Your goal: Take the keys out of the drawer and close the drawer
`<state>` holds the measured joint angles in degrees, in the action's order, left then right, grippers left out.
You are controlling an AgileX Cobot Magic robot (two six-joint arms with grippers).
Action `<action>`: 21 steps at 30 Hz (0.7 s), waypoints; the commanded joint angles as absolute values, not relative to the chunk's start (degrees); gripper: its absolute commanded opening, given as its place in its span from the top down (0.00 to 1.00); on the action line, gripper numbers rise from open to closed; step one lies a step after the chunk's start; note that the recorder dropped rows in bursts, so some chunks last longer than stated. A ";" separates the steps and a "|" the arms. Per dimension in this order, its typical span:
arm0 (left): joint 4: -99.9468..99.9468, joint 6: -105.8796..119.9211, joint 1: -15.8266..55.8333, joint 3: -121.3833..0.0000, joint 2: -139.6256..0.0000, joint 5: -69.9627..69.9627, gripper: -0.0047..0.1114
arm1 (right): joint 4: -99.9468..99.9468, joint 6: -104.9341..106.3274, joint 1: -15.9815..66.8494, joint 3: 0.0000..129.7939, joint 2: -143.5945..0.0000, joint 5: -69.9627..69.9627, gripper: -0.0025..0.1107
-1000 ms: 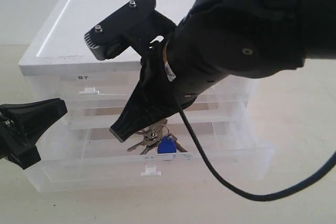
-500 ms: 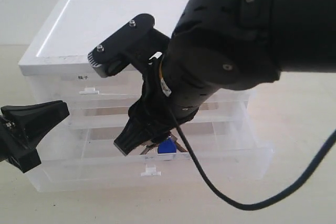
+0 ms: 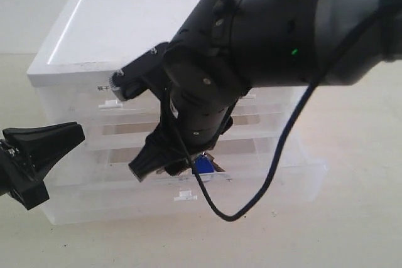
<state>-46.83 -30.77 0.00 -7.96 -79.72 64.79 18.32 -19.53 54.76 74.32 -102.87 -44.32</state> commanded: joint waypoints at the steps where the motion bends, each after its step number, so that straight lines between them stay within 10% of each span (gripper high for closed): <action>1: -47.43 -31.30 -0.11 -8.13 -79.81 65.71 0.92 | 17.79 -18.76 54.23 74.79 -106.59 -47.30 0.49; 21: -48.67 -29.19 -0.11 -6.62 -78.71 69.96 0.92 | 18.38 -18.92 54.23 74.79 -108.48 -49.09 0.49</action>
